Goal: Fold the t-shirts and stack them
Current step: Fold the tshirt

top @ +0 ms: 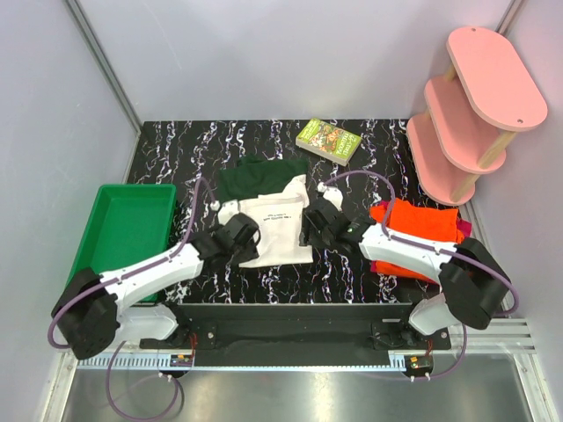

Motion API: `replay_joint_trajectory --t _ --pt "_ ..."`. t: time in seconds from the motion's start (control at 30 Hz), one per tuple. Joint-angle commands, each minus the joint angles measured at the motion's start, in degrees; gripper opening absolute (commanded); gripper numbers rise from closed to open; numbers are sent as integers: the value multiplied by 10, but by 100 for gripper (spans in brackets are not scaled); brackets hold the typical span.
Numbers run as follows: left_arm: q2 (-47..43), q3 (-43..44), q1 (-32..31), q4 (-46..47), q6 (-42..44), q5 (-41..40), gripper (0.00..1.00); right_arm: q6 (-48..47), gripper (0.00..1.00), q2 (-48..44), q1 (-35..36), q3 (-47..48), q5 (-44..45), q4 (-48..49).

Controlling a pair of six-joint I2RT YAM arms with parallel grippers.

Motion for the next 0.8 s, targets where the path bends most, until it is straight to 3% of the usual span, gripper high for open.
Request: replay_joint_trajectory --t 0.0,0.43,0.63,0.77 --pt "-38 -60 -1 39 -41 -12 43 31 63 -33 7 -57 -13 13" --pt "-82 -111 -3 31 -66 -18 43 64 61 -22 40 -91 5 35" --pt "-97 -113 -4 14 -72 -23 43 61 62 18 40 -76 2 35" --pt "-104 -113 -5 3 -72 -32 43 66 58 59 40 -66 -17 21"
